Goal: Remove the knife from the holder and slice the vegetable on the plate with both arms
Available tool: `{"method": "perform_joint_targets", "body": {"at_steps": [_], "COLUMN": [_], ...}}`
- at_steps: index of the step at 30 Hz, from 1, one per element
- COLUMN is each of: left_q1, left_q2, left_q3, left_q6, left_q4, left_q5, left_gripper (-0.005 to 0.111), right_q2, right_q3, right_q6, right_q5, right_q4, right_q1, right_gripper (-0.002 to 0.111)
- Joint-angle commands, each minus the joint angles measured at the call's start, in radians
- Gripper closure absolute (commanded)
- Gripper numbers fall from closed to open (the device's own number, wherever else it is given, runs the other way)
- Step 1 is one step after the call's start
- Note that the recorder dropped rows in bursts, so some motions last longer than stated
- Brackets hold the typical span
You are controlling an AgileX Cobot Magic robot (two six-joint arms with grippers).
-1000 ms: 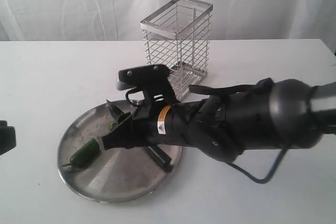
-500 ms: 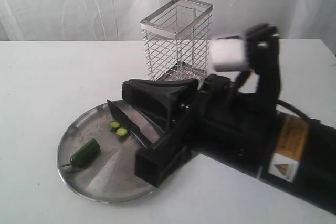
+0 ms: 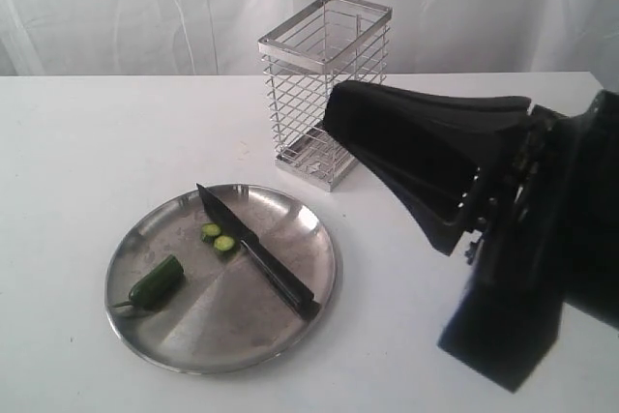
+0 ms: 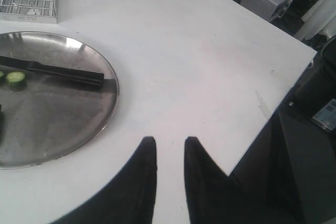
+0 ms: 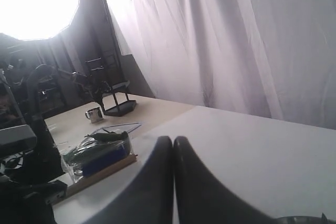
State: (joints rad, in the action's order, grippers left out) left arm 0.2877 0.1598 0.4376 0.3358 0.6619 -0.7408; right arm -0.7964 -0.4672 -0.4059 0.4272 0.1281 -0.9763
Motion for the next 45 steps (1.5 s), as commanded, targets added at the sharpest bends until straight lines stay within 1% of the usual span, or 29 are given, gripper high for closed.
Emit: {"method": "perform_joint_targets", "body": {"at_steps": [1, 11, 15, 17, 20, 21, 23, 26, 29, 33, 35, 36, 37, 39, 45], "left_q1": [0.004, 0.004, 0.004, 0.004, 0.004, 0.004, 0.004, 0.004, 0.004, 0.004, 0.004, 0.004, 0.004, 0.004, 0.004], "left_q2": [-0.008, -0.008, -0.008, -0.008, -0.008, -0.008, -0.008, -0.008, -0.008, -0.008, -0.008, -0.008, -0.008, -0.007, -0.007], "left_q3": [-0.007, -0.007, -0.007, -0.007, -0.007, -0.007, -0.007, -0.007, -0.007, -0.007, -0.007, -0.007, -0.007, -0.007, -0.007], "left_q6": [0.001, 0.001, 0.001, 0.001, 0.003, 0.003, 0.003, 0.003, 0.003, 0.003, 0.003, 0.003, 0.003, 0.003, 0.003], "left_q4": [0.018, 0.018, 0.018, 0.018, 0.018, 0.018, 0.018, 0.018, 0.018, 0.018, 0.018, 0.018, 0.015, 0.017, 0.017], "left_q5": [-0.012, -0.012, -0.012, -0.012, -0.01, -0.01, -0.01, -0.01, -0.01, -0.01, -0.01, -0.01, -0.01, -0.01, -0.007], "left_gripper": [0.082, 0.082, 0.082, 0.082, 0.082, 0.082, 0.082, 0.082, 0.082, 0.082, 0.082, 0.082, 0.082, 0.082, 0.082], "right_q2": [0.025, 0.027, 0.05, 0.1, 0.184, 0.216, 0.288, 0.407, 0.545, 0.74, 0.796, 0.796, 0.796, 0.796, 0.796], "right_q3": [0.005, 0.005, 0.003, 0.003, 0.012, 0.028, 0.08, 0.179, 0.283, 0.435, 0.467, 0.467, 0.467, 0.467, 0.467], "right_q6": [-0.002, -0.002, 0.233, 0.269, 0.191, 0.166, 0.17, 0.218, 0.225, 0.227, 0.227, 0.227, 0.224, 0.225, 0.223], "right_q5": [-0.009, -0.009, -0.032, -0.155, -0.51, -0.589, -0.651, -0.633, -0.596, -0.545, -0.541, -0.554, -0.607, -0.619, -0.652], "right_q4": [0.0, 0.0, -0.047, -0.027, -0.027, -0.027, -0.027, -0.027, -0.027, -0.024, -0.024, -0.025, -0.028, -0.028, -0.026], "right_q1": [-0.003, -0.003, 0.008, 0.027, 0.081, 0.113, 0.178, 0.285, 0.386, 0.485, 0.518, 0.533, 0.548, 0.565, 0.569], "right_gripper": [0.108, 0.108, 0.108, 0.108, 0.108, 0.108, 0.108, 0.108, 0.108, 0.108, 0.108, 0.108, 0.108, 0.108, 0.108]}}
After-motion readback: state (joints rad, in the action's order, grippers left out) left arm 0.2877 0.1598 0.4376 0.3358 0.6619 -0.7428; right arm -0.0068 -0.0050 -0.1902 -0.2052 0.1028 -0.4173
